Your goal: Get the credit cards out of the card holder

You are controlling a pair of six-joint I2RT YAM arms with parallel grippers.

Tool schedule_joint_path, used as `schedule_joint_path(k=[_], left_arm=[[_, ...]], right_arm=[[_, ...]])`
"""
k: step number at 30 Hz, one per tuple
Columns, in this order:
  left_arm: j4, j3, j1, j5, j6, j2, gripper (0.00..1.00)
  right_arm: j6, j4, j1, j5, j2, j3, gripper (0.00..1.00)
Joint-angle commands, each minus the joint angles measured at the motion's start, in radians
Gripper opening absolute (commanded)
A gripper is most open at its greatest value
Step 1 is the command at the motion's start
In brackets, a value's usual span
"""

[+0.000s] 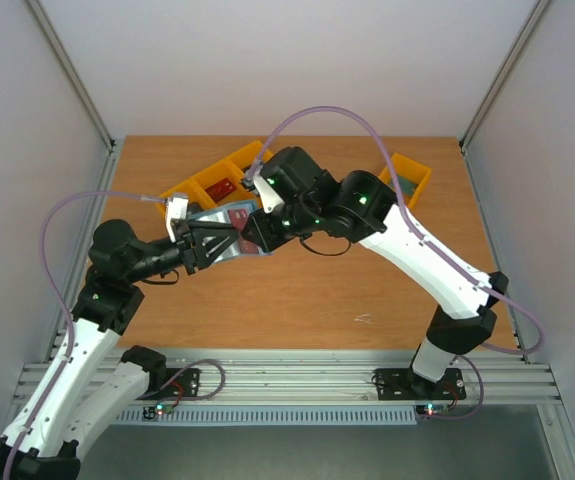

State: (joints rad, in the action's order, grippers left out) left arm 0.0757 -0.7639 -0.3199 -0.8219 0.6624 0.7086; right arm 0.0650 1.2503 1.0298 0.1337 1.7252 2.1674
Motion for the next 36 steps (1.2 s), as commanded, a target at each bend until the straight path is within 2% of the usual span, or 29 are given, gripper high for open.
schedule_joint_path(k=[1, 10, 17, 21, 26, 28, 32, 35, 36], left_arm=[[-0.051, -0.025, 0.004, -0.065, -0.07, 0.004, 0.41], [-0.065, -0.045, 0.003, -0.103, -0.066, 0.005, 0.39], [-0.15, -0.052, -0.004, -0.152, -0.03, 0.024, 0.39], [-0.286, -0.052, -0.025, -0.218, -0.001, 0.037, 0.37], [-0.469, -0.066, -0.052, -0.263, 0.079, 0.067, 0.26], [-0.486, -0.073, -0.056, -0.266, 0.079, 0.072, 0.15], [-0.518, -0.076, -0.061, -0.277, 0.088, 0.081, 0.13], [-0.515, -0.081, -0.062, -0.281, 0.083, 0.08, 0.01], [-0.515, -0.08, -0.062, -0.281, 0.082, 0.08, 0.0]], right_arm=[[0.077, -0.157, -0.005, 0.144, -0.091, -0.036, 0.01], [0.157, -0.243, -0.008, 0.284, -0.164, -0.125, 0.01], [0.216, -0.303, -0.008, 0.46, -0.173, -0.15, 0.01], [0.24, -0.314, -0.008, 0.427, -0.171, -0.156, 0.01], [0.256, -0.336, -0.008, 0.377, -0.136, -0.168, 0.01], [0.274, -0.37, -0.011, 0.353, -0.139, -0.199, 0.01], [0.244, -0.444, -0.051, 0.366, -0.134, -0.243, 0.01], [0.241, -0.445, -0.057, 0.348, -0.119, -0.242, 0.01], [0.237, -0.441, -0.06, 0.341, -0.117, -0.242, 0.01]])
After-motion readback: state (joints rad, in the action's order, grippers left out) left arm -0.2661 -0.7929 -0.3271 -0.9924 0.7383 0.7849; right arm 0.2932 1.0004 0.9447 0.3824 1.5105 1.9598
